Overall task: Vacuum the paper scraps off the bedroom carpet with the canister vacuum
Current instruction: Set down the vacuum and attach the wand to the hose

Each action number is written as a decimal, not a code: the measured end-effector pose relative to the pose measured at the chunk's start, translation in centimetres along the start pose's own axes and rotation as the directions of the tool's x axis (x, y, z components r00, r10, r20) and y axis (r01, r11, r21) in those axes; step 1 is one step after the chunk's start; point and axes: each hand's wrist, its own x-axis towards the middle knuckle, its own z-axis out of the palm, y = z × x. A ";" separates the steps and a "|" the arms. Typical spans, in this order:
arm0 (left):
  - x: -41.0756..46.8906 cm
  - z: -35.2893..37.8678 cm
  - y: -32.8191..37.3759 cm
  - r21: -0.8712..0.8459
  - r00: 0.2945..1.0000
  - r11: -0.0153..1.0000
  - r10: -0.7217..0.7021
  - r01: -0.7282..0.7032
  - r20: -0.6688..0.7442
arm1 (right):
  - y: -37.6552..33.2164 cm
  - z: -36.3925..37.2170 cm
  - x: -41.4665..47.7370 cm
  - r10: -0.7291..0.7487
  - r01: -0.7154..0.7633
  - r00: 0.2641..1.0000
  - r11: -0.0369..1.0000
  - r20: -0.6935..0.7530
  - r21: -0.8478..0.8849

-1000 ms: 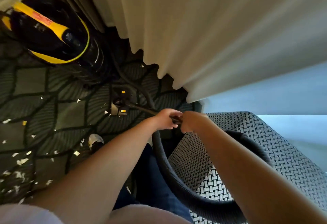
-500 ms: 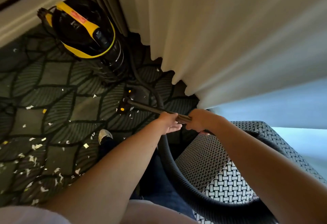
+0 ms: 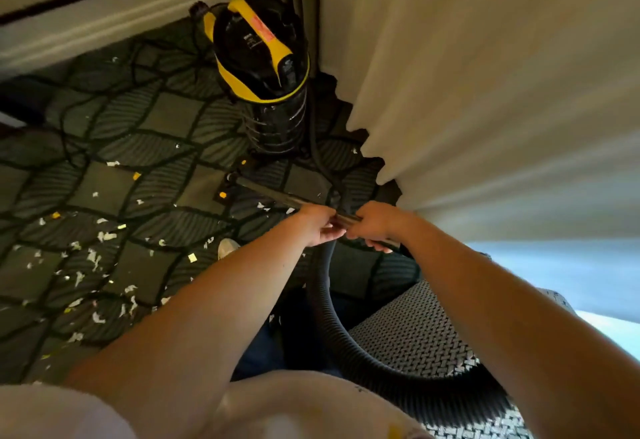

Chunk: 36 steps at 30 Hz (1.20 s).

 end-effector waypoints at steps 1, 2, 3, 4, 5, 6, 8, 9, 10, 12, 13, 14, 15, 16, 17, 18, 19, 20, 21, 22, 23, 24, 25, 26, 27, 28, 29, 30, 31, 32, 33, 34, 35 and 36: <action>0.0 -1.1 0.5 -0.004 1.000 1.000 0.017 -0.017 -0.012 | -1.2 0.2 0.5 -0.012 0.012 1.000 1.000 0.000 -0.008; 0.0 -2.3 1.0 -0.016 0.999 0.999 0.030 -0.031 -0.023 | -2.5 0.3 1.0 -0.020 0.020 1.000 1.000 0.001 -0.007; 0.0 -3.4 1.5 -0.032 0.999 0.999 0.042 -0.044 -0.034 | -3.7 0.5 1.5 -0.031 0.031 1.000 1.000 -0.002 -0.005; -0.1 -4.5 2.0 -0.048 0.997 0.997 0.054 -0.057 -0.048 | -5.0 0.7 1.9 -0.039 0.039 0.999 0.999 -0.009 -0.003; -0.2 -5.6 2.5 -0.062 0.996 0.996 0.064 -0.068 -0.065 | -6.2 0.9 2.4 -0.046 0.046 0.999 0.999 -0.015 0.004; -0.2 -6.7 3.0 -0.074 0.994 0.994 0.070 -0.076 -0.080 | -7.5 1.2 2.8 -0.048 0.048 0.999 0.999 -0.018 0.023; -0.3 -8.8 4.1 -0.087 0.990 0.992 0.086 -0.096 -0.111 | -9.9 1.7 3.7 -0.037 0.039 0.999 0.997 -0.029 0.063; -0.3 -10.1 4.7 -0.100 0.987 0.989 0.093 -0.107 -0.134 | -11.4 2.1 4.5 -0.038 0.040 0.999 0.996 -0.029 0.077; -0.4 -10.8 5.2 -0.103 0.983 0.989 0.094 -0.110 -0.156 | -12.2 2.4 5.0 -0.030 0.033 0.999 0.994 -0.030 0.105; -0.5 -12.8 6.3 -0.105 0.976 0.989 0.086 -0.108 -0.198 | -14.5 3.0 6.4 -0.014 0.019 0.999 0.985 -0.033 0.169; -0.4 -13.8 6.8 -0.105 0.972 0.988 0.086 -0.111 -0.217 | -15.5 3.3 7.1 -0.008 0.016 0.999 0.979 -0.041 0.202; -0.2 -14.8 7.3 -0.105 0.968 0.988 0.088 -0.115 -0.235 | -16.7 3.7 7.7 0.000 0.011 0.999 0.972 -0.047 0.234; 0.0 -15.9 7.8 -0.108 0.963 0.987 0.091 -0.121 -0.254 | -17.8 4.0 8.4 0.006 0.009 0.998 0.966 -0.055 0.260; 0.3 -17.1 8.3 -0.118 0.958 0.985 0.090 -0.125 -0.271 | -19.1 4.4 9.0 0.013 0.004 0.998 0.960 -0.061 0.278; 0.6 -18.1 8.8 -0.132 0.955 0.983 0.084 -0.126 -0.284 | -20.2 4.7 9.8 0.021 0.001 0.997 0.957 -0.071 0.291; 0.9 -19.3 9.4 -0.134 0.953 0.984 0.078 -0.122 -0.294 | -21.4 5.0 10.4 0.031 -0.006 0.996 0.954 -0.079 0.298; 1.2 -20.3 9.9 -0.128 0.951 0.985 0.073 -0.116 -0.301 | -22.5 5.3 11.1 0.037 -0.009 0.996 0.952 -0.086 0.306; 1.5 -21.3 10.4 -0.123 0.950 0.986 0.070 -0.112 -0.305 | -23.6 5.5 11.6 0.045 -0.014 0.995 0.947 -0.089 0.321; 1.8 -22.2 11.0 -0.122 0.949 0.986 0.071 -0.113 -0.307 | -24.6 5.7 12.4 0.051 -0.018 0.995 0.941 -0.089 0.338; 2.1 -23.1 11.7 -0.123 0.949 0.986 0.072 -0.114 -0.307 | -25.7 5.7 12.9 0.058 -0.024 0.994 0.934 -0.087 0.355; 2.4 -24.0 12.2 -0.121 0.949 0.986 0.071 -0.113 -0.307 | -26.6 5.8 13.5 0.069 -0.032 0.994 0.929 -0.085 0.370; 2.6 -24.6 12.7 -0.116 0.950 0.987 0.068 -0.108 -0.304 | -27.5 5.8 13.9 0.085 -0.047 0.993 0.922 -0.083 0.384; 2.8 -25.3 13.2 -0.114 0.954 0.988 0.062 -0.100 -0.294 | -28.5 5.6 14.4 0.100 -0.061 0.992 0.914 -0.078 0.401; 2.9 -25.8 13.7 -0.118 0.959 0.989 0.058 -0.094 -0.277 | -29.2 5.5 14.8 0.121 -0.084 0.991 0.903 -0.062 0.421; 3.1 -26.2 14.1 -0.126 0.964 0.988 0.053 -0.088 -0.261 | -29.8 5.3 15.4 0.143 -0.112 0.989 0.892 -0.039 0.438; 3.4 -26.6 14.4 -0.128 0.968 0.989 0.041 -0.075 -0.248 | -30.5 5.0 15.8 0.165 -0.143 0.986 0.881 -0.010 0.450; 3.8 -26.9 14.5 -0.129 0.971 0.990 0.026 -0.058 -0.239 | -31.0 4.8 16.0 0.177 -0.165 0.984 0.876 0.017 0.453; 4.2 -27.1 14.6 -0.126 0.973 0.991 0.005 -0.035 -0.230 | -31.3 4.6 16.3 0.186 -0.185 0.982 0.874 0.042 0.450; 4.5 -27.1 14.6 -0.128 0.973 0.992 -0.009 -0.021 -0.229 | -31.4 4.5 16.5 0.193 -0.202 0.979 0.873 0.065 0.445; 4.8 -27.1 14.6 -0.133 0.973 0.991 -0.022 -0.009 -0.228 | -31.5 4.3 16.7 0.207 -0.225 0.974 0.871 0.089 0.436; 5.1 -27.1 14.6 -0.139 0.974 0.990 -0.035 0.003 -0.225 | -31.4 4.2 16.9 0.215 -0.243 0.970 0.871 0.113 0.427; 5.2 -27.0 14.7 -0.147 0.975 0.989 -0.055 0.023 -0.217 | -31.2 4.0 17.0 0.222 -0.260 0.965 0.868 0.137 0.424; 5.3 -26.9 14.8 -0.153 0.975 0.987 -0.076 0.044 -0.208 | -31.0 3.8 17.0 0.228 -0.274 0.961 0.863 0.156 0.424; 5.2 -26.6 15.1 -0.151 0.975 0.986 -0.094 0.064 -0.201 | -30.8 3.4 16.8 0.232 -0.283 0.958 0.860 0.168 0.424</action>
